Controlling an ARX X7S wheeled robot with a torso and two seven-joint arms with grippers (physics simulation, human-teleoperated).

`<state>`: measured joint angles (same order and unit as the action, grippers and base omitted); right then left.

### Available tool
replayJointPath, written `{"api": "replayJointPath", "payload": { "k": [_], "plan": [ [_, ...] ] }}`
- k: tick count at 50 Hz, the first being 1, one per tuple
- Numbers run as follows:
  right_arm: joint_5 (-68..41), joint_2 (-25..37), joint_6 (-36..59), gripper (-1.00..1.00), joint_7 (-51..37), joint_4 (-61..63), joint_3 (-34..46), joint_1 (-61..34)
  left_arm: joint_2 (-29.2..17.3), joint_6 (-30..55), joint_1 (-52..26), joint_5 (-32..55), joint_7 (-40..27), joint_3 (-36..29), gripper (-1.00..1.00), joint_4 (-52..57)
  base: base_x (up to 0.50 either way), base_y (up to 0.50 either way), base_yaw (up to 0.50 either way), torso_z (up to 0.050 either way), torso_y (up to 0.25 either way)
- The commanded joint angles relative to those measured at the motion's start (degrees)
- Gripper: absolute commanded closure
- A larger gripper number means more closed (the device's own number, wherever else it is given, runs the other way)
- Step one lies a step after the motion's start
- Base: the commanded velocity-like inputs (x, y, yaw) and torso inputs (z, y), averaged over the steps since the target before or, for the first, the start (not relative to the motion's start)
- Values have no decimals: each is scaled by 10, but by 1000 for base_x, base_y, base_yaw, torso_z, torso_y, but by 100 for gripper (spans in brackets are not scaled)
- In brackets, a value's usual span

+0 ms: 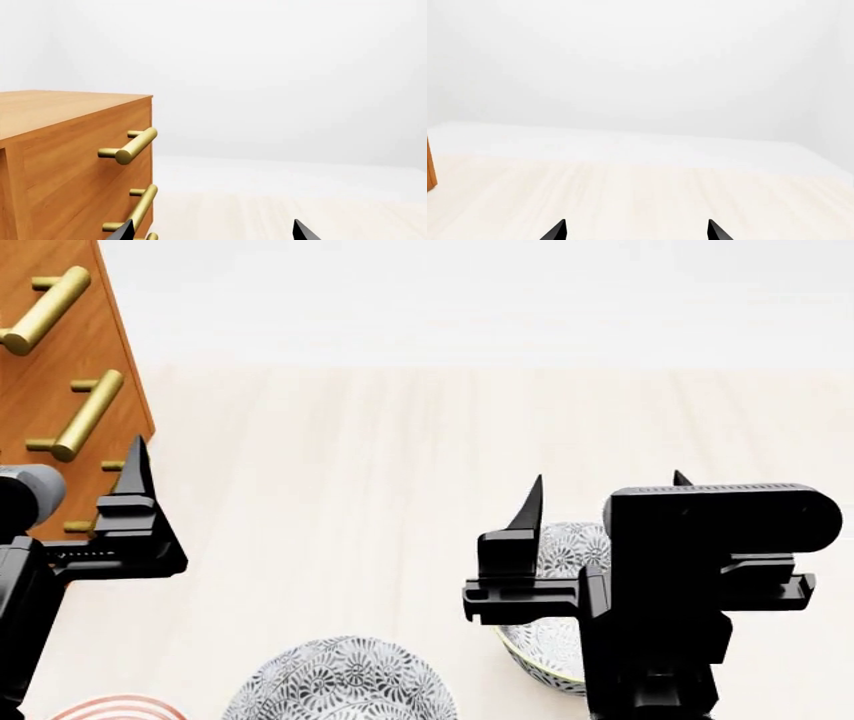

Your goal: Stack the bowl at the front on the bowl in the middle.

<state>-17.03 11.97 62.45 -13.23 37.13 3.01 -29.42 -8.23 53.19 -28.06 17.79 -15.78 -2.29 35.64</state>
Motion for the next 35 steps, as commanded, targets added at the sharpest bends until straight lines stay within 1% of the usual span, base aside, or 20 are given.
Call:
{"api": "replayJointPath", "payload": {
  "k": [1, 6, 10, 11, 12, 15, 20, 21, 22, 24, 27, 28, 29, 30, 32, 35],
  "plan": [
    [-14, -14, 24, -100, -8, -20, -27, -15, -4, -5, 2, 4, -3, -4, -100, -4, 0, 0, 0, 0, 0],
    [-14, -17, 45, -100, -21, -23, -31, -30, -5, -4, 0, 6, -6, -4, -100, -4, 0, 0, 0, 0, 0],
    [-10, -21, 94, -100, -43, -26, -37, -59, -7, 1, -1, 9, -8, -4, -100, 2, 0, 0, 0, 0, 0],
    [-21, -28, 107, -100, -39, -25, -58, -70, -7, 0, -1, 10, -8, -5, -100, 1, 0, 0, 0, 0, 0],
    [-24, -26, 120, -100, -39, -24, -63, -80, -7, -1, -1, 10, -8, -4, -100, 0, 0, 0, 0, 0, 0],
    [-53, -42, 201, -100, -34, -33, -125, -135, -8, -6, 1, 9, -8, -6, -100, -5, 0, 0, 0, 0, 0],
    [-79, -43, 274, -100, -37, -54, -157, -189, -9, -3, 0, 13, -10, -6, -100, -2, 0, 0, 0, 0, 0],
    [-113, -33, 275, -100, -59, -75, -159, -196, -9, -4, 1, 13, -11, -7, -100, -1, 0, 0, 0, 0, 0],
    [-179, -20, 275, -100, -103, -102, -164, -201, -9, -4, 2, 14, -11, -7, -100, -1, 0, 0, 0, 0, 0],
    [-193, -10, 272, -100, -122, -111, -161, -207, -10, -7, 2, 14, -11, -8, -100, -3, 0, 0, 0, 0, 0],
    [-224, -10, 271, -100, -137, -148, -180, -216, -11, -11, 3, 15, -11, -8, -100, -7, 0, 0, 0, 0, 0],
    [-217, -3, 247, -100, -131, -165, -174, -219, -11, -13, 3, 14, -11, -9, -100, -10, 0, 0, 0, 0, 0],
    [-220, -3, 268, -100, -139, -182, -178, -228, -12, -14, 3, 14, -11, -9, -100, -11, 0, 0, 0, 0, 0],
    [-251, 2, 275, -100, -161, -223, -190, -243, -12, -13, 3, 15, -11, -10, -100, -10, 0, 0, 0, 0, 0],
    [-316, 18, 274, -100, -208, -263, -190, -255, -12, -13, 4, 15, -12, -11, -100, -9, 0, 0, 0, 0, 0],
    [-373, 37, 274, -100, -251, -316, -190, -285, -12, -12, 2, 17, -14, -12, -100, -8, 0, 0, 0, 0, 0]
  ]
}}
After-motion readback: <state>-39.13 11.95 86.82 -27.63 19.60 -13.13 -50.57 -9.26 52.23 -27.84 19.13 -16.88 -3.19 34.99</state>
